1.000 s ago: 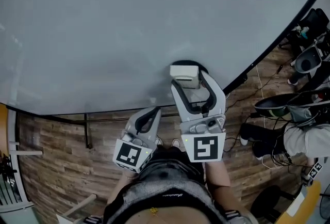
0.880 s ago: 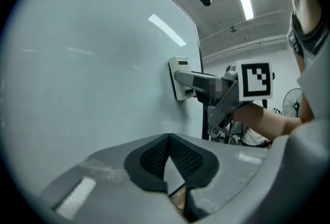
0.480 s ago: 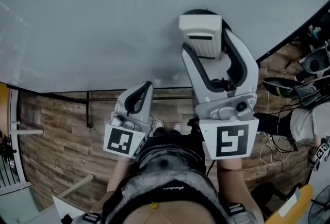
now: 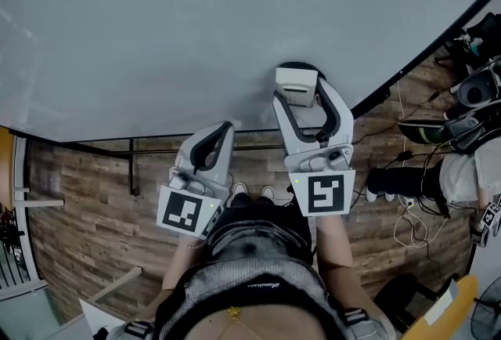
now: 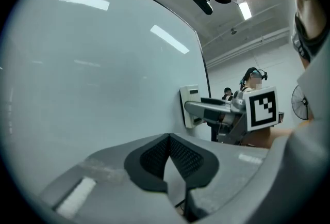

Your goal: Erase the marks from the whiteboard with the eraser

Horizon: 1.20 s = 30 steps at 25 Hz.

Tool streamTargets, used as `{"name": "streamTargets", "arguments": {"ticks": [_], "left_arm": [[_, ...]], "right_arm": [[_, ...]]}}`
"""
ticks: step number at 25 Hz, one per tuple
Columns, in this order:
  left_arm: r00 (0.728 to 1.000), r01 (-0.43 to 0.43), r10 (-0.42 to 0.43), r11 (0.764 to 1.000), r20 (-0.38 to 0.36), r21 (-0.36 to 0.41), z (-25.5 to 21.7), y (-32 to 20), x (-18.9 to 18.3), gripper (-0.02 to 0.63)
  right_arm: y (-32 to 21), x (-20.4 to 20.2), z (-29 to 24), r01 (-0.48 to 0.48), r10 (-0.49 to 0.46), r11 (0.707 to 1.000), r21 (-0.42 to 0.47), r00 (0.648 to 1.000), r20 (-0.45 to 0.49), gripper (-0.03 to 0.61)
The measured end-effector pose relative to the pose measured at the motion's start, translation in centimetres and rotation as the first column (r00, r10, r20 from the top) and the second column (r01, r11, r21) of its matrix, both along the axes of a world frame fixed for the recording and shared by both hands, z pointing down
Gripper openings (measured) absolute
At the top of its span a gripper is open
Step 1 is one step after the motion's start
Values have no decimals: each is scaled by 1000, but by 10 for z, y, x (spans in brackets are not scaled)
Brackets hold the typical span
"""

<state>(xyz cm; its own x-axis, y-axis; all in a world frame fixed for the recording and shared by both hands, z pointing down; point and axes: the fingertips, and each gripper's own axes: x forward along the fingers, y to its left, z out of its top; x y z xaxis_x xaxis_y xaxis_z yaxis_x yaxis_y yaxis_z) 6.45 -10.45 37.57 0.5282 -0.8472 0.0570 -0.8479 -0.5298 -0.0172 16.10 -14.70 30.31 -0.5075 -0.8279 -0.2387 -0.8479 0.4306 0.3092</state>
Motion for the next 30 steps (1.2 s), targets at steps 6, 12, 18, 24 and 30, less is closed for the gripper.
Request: {"name": "streamTargets", "arguments": {"ticks": [6, 12, 18, 24, 30], "left_arm": [[1000, 11, -12, 999, -10, -35, 14, 7, 1, -2], [999, 41, -42, 998, -17, -50, 13, 11, -6, -2], [994, 109, -110, 993, -25, -50, 12, 21, -32, -2], [989, 144, -145, 988, -14, -58, 15, 18, -45, -2], [996, 84, -86, 995, -20, -55, 12, 11, -29, -2]], "right_arm": [[0, -14, -16, 18, -18, 1000, 3, 1000, 11, 249], [6, -77, -75, 145, -149, 987, 72, 988, 49, 247], [22, -174, -68, 310, -303, 949, 62, 948, -95, 245], [19, -177, -59, 304, -276, 946, 112, 937, -214, 247], [10, -92, -105, 173, -158, 973, 151, 981, -110, 249]]}}
